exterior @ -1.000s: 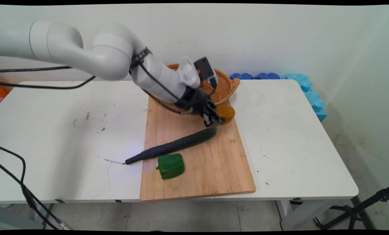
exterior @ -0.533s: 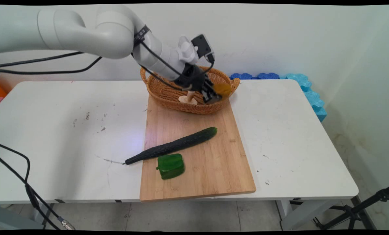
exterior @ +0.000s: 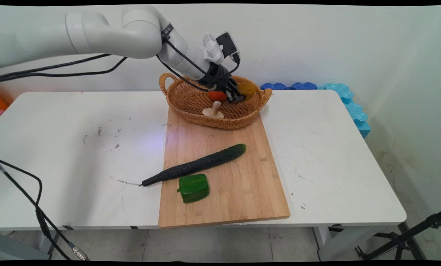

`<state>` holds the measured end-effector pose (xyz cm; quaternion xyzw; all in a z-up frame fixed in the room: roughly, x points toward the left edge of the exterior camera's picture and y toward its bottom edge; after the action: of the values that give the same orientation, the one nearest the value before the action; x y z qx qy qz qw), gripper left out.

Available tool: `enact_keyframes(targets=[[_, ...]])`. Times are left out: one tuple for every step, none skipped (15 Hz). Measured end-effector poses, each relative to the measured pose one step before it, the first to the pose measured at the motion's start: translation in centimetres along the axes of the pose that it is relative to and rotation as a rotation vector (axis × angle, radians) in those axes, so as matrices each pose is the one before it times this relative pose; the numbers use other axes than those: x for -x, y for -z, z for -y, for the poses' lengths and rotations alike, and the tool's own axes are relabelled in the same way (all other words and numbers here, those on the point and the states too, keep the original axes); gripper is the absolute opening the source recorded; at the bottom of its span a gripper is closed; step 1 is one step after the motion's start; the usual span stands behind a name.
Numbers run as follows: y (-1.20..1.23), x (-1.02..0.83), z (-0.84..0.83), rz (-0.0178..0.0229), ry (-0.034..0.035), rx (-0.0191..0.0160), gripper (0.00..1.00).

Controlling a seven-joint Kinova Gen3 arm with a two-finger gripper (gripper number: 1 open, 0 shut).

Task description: Place the picked object in the vegetable basket

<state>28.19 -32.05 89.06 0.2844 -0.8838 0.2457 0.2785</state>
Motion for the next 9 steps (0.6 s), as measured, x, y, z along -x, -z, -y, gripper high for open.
enact_keyframes(targets=[[-0.563,0.214,0.335,0.00403,-0.00386,-0.00145,0.0],[-0.651,0.235,0.322,0.00441,-0.00383,-0.00065,0.0],[-0.564,0.195,0.225,0.00387,-0.00271,0.00018,0.0],[-0.643,0.23,0.202,0.00374,-0.00274,0.00138,0.0],[-0.25,0.113,0.075,0.0016,-0.00086,0.00071,0.0],[-0.637,0.207,0.13,0.00357,-0.00243,0.00303,0.0],[-0.339,0.118,0.065,0.00202,-0.00092,0.00182,0.0],[-0.481,0.17,0.096,0.00301,-0.00145,0.00236,0.0],[-0.302,0.112,0.064,0.00184,-0.00051,0.00143,0.0]])
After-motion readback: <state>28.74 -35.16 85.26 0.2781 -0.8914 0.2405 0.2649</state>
